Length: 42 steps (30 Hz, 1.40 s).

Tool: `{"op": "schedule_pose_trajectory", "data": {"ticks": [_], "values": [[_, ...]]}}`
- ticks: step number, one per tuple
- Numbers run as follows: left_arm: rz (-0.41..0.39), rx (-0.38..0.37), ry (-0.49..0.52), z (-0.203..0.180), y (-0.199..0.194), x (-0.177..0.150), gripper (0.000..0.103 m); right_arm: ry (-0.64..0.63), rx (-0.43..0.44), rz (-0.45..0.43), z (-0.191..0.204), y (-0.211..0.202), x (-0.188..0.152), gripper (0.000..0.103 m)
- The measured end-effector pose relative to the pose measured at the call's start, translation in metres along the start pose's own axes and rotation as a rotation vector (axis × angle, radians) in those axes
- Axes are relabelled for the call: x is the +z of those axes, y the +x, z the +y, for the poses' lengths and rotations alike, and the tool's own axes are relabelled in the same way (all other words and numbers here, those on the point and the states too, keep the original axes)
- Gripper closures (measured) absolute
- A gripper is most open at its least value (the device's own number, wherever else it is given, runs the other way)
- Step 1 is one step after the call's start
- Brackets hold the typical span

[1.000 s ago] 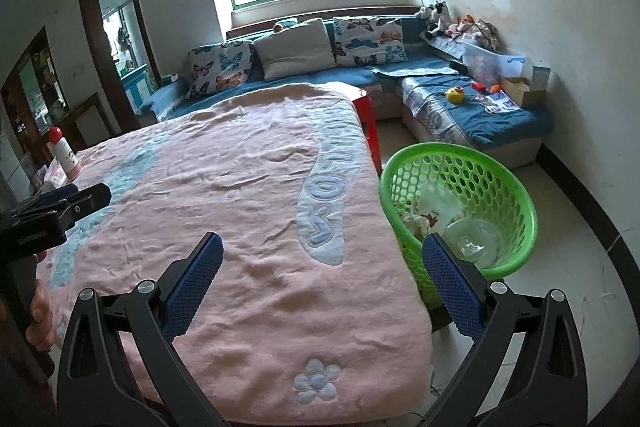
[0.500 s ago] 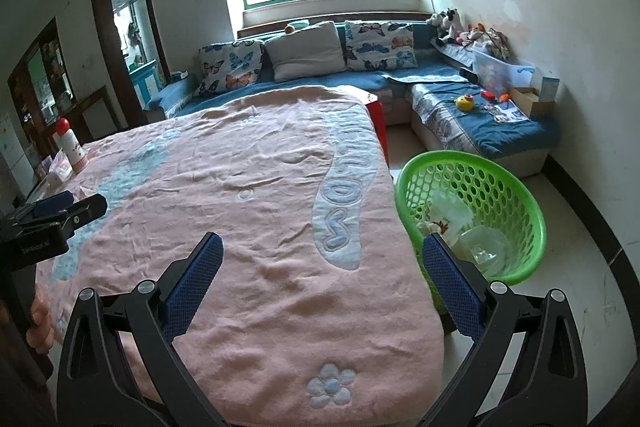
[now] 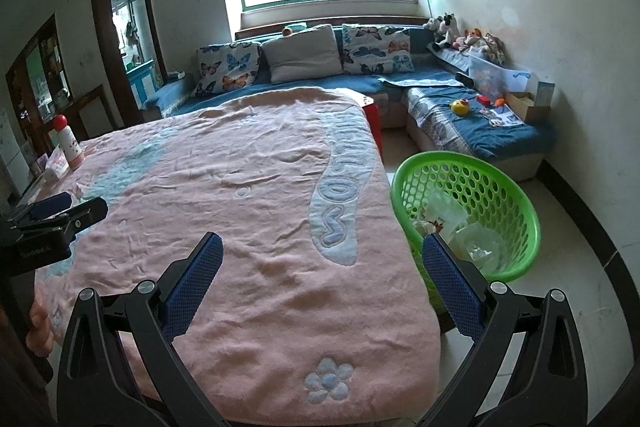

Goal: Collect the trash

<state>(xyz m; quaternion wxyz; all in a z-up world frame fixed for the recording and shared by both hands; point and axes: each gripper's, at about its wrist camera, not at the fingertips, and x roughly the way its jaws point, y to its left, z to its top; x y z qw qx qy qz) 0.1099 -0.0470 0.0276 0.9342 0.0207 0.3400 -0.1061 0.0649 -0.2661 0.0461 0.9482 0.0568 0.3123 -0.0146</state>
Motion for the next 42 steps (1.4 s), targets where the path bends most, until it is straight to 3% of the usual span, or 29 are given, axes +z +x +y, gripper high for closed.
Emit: {"op": "schedule_pose_trajectory", "data": {"ticks": [42], "values": [[-0.022, 0.069, -0.035, 0.005, -0.011, -0.021, 0.007, -0.02, 0.02, 0.006, 0.006, -0.003, -0.013, 0.004]]}}
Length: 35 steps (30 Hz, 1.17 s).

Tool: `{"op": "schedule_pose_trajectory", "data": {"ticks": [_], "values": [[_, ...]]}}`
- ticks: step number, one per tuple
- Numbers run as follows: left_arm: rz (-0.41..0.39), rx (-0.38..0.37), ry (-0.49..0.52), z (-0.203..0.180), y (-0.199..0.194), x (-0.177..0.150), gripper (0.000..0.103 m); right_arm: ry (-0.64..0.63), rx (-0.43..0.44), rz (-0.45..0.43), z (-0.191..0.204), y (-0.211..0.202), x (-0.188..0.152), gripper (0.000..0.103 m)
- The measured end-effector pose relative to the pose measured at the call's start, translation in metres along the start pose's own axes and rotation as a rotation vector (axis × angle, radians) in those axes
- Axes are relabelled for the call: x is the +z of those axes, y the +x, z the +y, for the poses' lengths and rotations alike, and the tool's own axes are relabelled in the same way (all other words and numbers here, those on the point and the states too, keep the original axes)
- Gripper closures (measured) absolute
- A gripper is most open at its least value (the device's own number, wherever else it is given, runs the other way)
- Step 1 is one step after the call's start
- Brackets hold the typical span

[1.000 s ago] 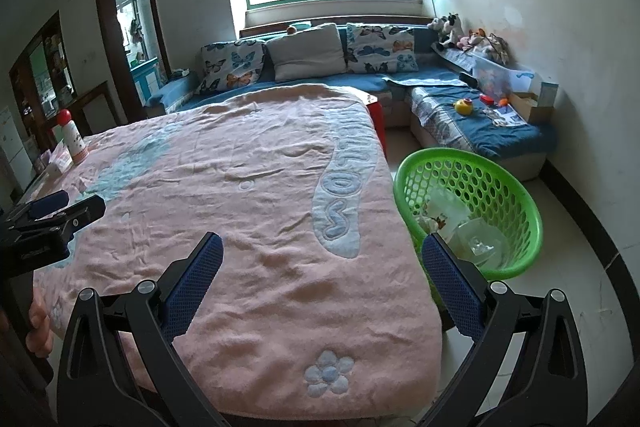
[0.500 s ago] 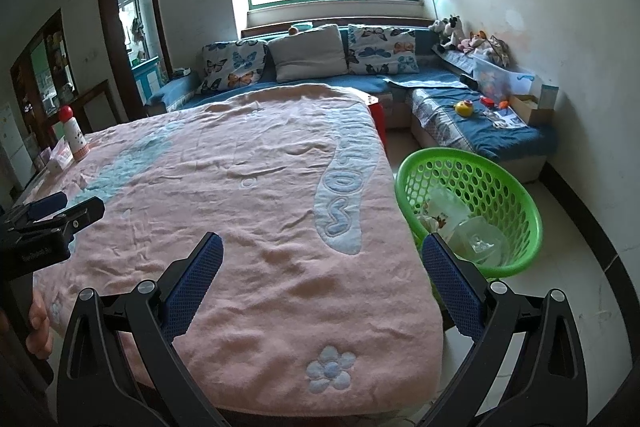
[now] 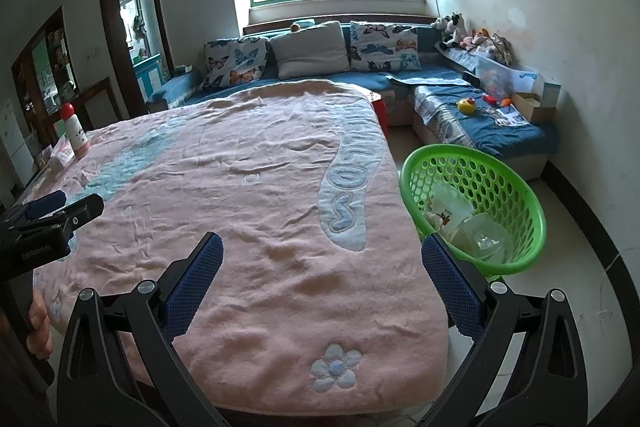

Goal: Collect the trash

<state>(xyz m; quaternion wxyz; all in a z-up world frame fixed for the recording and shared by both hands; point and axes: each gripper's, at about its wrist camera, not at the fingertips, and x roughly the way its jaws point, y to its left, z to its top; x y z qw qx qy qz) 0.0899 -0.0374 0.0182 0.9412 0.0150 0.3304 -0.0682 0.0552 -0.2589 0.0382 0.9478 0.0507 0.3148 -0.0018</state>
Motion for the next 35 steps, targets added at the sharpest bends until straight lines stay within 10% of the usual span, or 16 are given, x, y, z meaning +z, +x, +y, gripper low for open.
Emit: {"op": "schedule_pose_trajectory", "data": {"ticks": [35], "values": [[0.014, 0.026, -0.019, 0.003, 0.0054, -0.0025, 0.007, -0.009, 0.013, 0.012, 0.0039, 0.008, -0.0012, 0.004]]}}
